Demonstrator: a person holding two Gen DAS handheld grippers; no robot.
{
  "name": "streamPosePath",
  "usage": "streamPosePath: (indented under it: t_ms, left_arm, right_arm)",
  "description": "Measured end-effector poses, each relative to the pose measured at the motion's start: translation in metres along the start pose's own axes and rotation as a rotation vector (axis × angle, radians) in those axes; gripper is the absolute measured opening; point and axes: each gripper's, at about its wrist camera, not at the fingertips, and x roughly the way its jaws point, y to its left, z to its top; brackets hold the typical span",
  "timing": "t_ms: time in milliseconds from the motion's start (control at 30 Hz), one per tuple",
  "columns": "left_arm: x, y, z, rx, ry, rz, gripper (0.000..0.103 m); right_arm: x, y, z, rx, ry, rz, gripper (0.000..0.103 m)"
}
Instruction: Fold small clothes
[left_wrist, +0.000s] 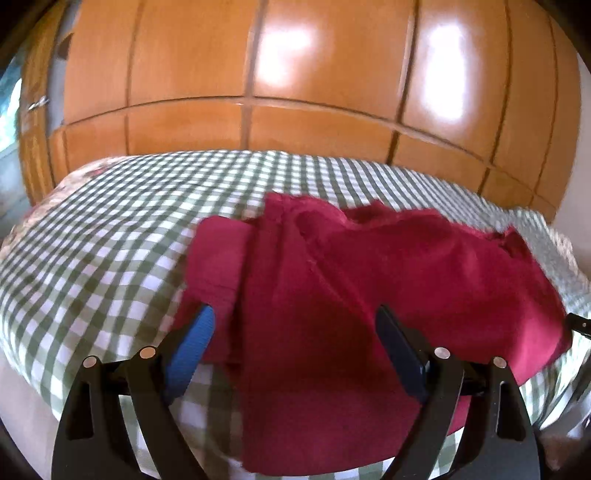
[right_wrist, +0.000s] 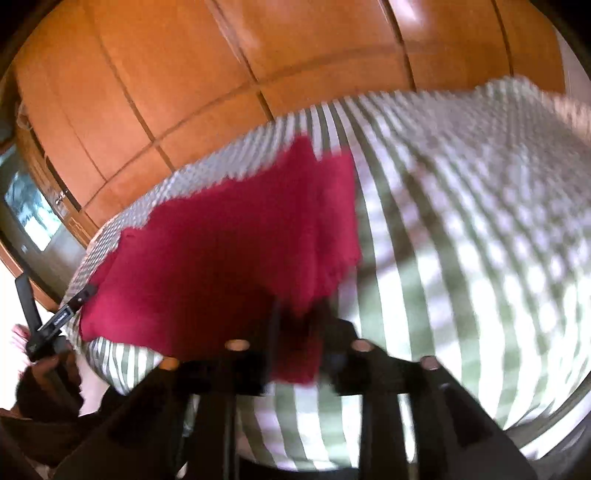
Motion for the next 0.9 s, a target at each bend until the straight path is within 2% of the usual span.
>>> streamPosePath:
  t_ms: [100,133,233,267,333,367,467,533,633,700,767,900]
  left_arm:
    - [-0.002,0.018,0.004,-0.105,-0.008,0.026,0.088]
    - [-0.001,0.023,0.004,-0.132,-0.004,0.028,0.088]
    - [0.003,0.037,0.004,-0.212,0.023,0.054,0.088]
    - [0.004,0.039,0.004,-0.222,0.029,0.067,0.088]
    - [0.005,0.043,0.002,-0.241,0.04,0.072,0.09]
    - [0.006,0.045,0.002,-0.258,0.053,0.052,0.091]
    - [0.013,0.046,0.0,-0.306,0.109,-0.028,0.093]
    - [0.013,0.044,0.0,-0.315,0.105,-0.043,0.098]
    - [0.02,0.046,0.0,-0.335,0.123,-0.068,0.099]
    - [0.025,0.046,0.0,-0.345,0.135,-0.085,0.099]
    - [0.028,0.046,0.002,-0.326,0.13,-0.075,0.099]
    - [0.037,0.044,0.005,-0.312,0.138,-0.027,0.099]
  right_arm:
    - [-0.007,0.034,0.016,-0.121,-0.086,-0.025,0.049]
    - [-0.004,0.047,0.02,-0.16,-0.093,-0.028,0.058]
    - [0.012,0.077,0.022,-0.244,-0.09,-0.038,0.075]
    - [0.021,0.089,0.02,-0.288,-0.086,-0.065,0.078]
    - [0.033,0.103,0.019,-0.338,-0.094,-0.121,0.094]
    - [0.039,0.107,0.018,-0.353,-0.111,-0.147,0.097]
    - [0.056,0.11,0.018,-0.36,-0.109,-0.208,0.101]
    - [0.069,0.104,0.016,-0.344,-0.089,-0.238,0.101]
    - [0.095,0.09,0.007,-0.317,-0.024,-0.271,0.101]
    - [0.094,0.082,-0.002,-0.271,-0.094,-0.247,0.101]
    - [0.092,0.083,-0.008,-0.291,-0.135,-0.261,0.101]
    - [0.089,0.08,-0.01,-0.281,-0.15,-0.247,0.101]
